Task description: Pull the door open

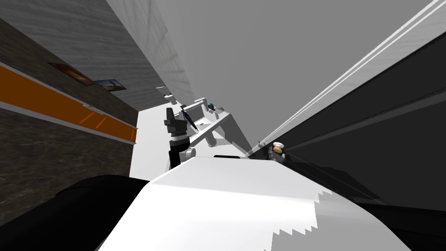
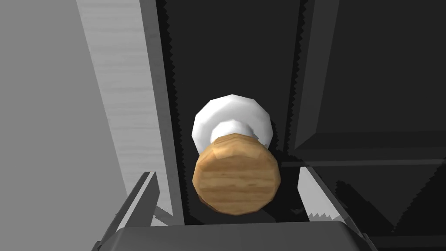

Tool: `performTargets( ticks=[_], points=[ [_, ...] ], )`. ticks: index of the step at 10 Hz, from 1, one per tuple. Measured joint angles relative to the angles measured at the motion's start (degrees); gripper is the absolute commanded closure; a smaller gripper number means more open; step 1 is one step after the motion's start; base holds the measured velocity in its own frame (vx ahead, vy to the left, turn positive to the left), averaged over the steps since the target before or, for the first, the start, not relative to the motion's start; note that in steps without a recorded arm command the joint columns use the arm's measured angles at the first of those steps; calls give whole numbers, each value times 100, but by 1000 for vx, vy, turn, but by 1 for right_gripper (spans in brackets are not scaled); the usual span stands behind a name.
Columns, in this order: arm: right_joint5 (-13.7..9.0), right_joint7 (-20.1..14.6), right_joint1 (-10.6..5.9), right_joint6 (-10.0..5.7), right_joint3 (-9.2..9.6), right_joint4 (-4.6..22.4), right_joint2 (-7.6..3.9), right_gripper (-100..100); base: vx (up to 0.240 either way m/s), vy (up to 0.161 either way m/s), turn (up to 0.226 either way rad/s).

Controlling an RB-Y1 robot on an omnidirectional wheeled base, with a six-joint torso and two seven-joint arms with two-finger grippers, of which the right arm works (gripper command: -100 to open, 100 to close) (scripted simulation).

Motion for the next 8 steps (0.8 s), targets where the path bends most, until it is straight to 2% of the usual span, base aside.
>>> performTargets(
  ticks=[1, 2, 8],
  points=[
    [13, -87, 52, -3, -39, -1, -43, -100, 68, -35, 17],
    [14, -103, 56, -3, -43, -4, -47, 100, -12, -2, -32],
    [12, -85, 59, 9, -43, 10, -49, 100, -25, 10, 7]
  ],
)
